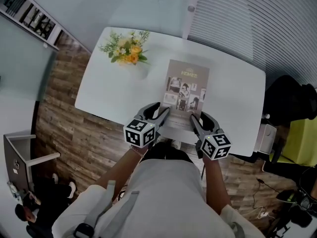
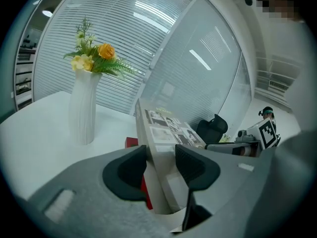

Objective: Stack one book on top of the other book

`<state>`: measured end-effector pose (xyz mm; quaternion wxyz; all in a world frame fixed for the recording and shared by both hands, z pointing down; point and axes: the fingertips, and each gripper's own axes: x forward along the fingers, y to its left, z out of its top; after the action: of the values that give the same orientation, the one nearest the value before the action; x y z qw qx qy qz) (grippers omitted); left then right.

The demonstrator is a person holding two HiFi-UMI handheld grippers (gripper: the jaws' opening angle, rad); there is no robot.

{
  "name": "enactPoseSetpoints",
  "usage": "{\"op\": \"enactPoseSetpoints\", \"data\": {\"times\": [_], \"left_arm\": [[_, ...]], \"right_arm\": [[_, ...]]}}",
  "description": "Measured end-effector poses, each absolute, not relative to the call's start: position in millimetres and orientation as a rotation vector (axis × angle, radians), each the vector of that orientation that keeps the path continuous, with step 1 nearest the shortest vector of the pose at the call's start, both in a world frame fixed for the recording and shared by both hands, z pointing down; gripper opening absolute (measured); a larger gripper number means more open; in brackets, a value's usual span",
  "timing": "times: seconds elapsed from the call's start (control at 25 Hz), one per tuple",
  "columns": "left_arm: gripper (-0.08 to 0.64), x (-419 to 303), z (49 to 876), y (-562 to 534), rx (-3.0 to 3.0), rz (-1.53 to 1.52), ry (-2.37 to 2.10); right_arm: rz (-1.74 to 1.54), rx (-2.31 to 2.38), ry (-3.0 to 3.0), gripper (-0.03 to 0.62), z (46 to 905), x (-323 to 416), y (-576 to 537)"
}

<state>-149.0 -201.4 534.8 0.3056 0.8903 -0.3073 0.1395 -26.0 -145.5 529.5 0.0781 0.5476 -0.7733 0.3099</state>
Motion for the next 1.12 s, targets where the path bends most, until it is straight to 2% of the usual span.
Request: {"op": "enactPoseSetpoints", "data": {"times": [1.12], "left_arm": [[0.190,-143.8,642.1,-215.4,2.241,0.498,-0.783]], "right_arm": [[1.121,1.577,-2.178,0.170,635.2,-22.4,-160.4]]}}
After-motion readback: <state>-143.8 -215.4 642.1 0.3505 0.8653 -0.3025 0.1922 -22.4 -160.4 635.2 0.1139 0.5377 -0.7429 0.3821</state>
